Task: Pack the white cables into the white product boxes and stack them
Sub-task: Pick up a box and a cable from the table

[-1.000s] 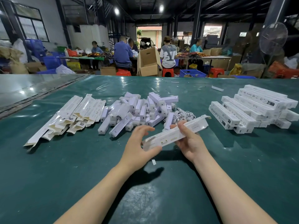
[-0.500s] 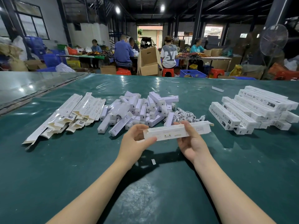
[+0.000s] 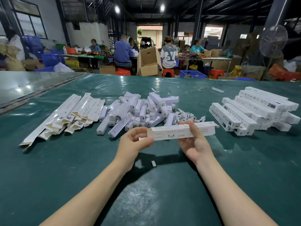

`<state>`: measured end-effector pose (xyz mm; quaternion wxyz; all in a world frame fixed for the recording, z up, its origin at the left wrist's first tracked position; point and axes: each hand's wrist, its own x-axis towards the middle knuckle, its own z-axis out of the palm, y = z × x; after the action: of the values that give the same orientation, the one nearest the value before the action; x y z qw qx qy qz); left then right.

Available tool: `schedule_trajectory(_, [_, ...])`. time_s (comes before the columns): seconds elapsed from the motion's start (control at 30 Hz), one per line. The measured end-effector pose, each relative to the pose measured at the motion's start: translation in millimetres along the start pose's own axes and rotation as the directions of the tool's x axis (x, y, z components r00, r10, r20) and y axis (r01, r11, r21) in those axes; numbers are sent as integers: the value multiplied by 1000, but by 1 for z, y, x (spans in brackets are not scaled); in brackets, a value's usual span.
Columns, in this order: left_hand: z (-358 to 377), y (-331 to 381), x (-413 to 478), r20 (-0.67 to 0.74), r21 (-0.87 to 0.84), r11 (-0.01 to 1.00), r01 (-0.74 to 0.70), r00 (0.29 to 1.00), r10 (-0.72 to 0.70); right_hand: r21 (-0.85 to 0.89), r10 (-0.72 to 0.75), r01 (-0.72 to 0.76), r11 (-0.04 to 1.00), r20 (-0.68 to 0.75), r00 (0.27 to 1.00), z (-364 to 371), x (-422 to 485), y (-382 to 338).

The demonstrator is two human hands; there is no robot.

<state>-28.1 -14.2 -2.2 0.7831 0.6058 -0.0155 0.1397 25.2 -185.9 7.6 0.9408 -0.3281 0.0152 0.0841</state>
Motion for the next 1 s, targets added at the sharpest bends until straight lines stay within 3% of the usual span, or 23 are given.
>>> schedule_trajectory(0.2, [0,0,3,53,-172,980,98,994,-90,58,13,-17,998,69,998,-2,0,-2])
schedule_trajectory(0.53, [3,-2,-2,100,53,998,31,994,-36,77,-36,30,997,80,996,-4,1,-5])
schedule_trajectory(0.7, [2,-1,-1,49,-7,999,46,998,-45,74,17,-20,997,44,999,-5,2,-5])
schedule_trajectory(0.8, [1,0,-1,36,-4,999,40,999,-40,56,11,-17,998,110,994,-4,2,-6])
schedule_trajectory(1.0, [1,2,-3,135,-36,997,75,988,-70,12,55,-58,998,186,981,-8,1,-10])
